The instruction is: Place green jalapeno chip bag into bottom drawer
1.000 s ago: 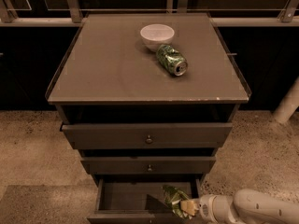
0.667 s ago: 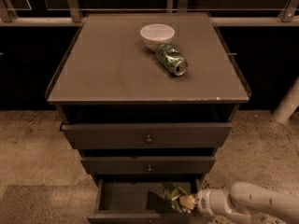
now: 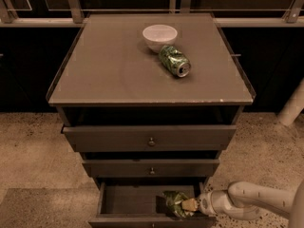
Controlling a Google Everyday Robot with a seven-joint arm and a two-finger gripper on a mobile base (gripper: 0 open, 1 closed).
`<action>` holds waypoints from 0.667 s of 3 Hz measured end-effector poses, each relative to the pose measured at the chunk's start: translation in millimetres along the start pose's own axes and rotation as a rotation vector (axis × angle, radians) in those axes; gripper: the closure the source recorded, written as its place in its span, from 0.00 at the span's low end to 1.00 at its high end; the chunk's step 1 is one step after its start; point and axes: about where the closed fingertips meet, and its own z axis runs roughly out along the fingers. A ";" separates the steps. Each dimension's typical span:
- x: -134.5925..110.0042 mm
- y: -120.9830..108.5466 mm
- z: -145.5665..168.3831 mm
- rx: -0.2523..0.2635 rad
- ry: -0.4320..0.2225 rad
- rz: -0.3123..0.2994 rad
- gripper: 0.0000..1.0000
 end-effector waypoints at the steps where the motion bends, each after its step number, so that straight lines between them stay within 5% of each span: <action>1: 6.9 -19.6 18.1 -0.065 0.012 0.035 1.00; 2: 10.1 -34.4 29.7 -0.138 -0.013 0.071 1.00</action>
Offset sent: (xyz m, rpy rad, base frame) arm 0.0122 -0.0182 -0.0660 0.2489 0.0504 -0.0436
